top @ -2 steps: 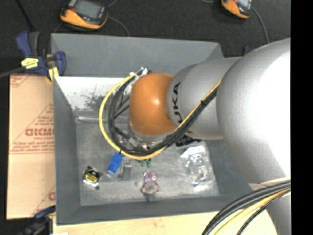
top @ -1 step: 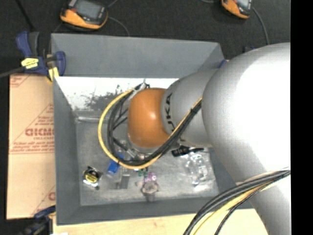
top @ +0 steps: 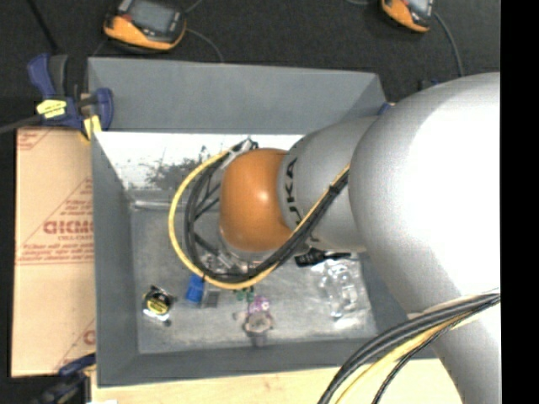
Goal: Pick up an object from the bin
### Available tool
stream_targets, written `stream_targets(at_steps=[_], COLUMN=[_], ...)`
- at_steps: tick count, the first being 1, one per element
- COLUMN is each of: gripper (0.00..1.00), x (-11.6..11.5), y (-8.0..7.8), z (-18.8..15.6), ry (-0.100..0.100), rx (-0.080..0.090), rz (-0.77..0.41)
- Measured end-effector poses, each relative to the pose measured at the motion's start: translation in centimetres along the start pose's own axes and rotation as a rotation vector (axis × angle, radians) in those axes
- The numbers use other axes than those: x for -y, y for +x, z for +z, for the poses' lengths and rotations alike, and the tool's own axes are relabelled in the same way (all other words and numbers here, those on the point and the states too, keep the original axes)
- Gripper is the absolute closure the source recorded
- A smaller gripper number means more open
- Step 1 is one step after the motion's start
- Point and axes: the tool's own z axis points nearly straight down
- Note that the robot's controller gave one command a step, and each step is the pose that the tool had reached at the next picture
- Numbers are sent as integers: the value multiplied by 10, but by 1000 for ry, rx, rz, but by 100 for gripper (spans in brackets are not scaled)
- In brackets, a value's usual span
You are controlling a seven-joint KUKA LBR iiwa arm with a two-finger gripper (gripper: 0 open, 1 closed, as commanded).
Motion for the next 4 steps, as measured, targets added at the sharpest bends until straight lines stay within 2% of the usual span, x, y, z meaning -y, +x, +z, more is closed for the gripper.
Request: stream_targets(at_steps=[1,2,3,4], gripper=[100,100,100,100], x=[-22,-23,-55,-75], y=[14,-13,-35,-13], z=[-80,-207,-208,-200], ry=[-2,-1,2,3], rx=[5,9,3,-2], rz=[-14,-13,-222,-372])
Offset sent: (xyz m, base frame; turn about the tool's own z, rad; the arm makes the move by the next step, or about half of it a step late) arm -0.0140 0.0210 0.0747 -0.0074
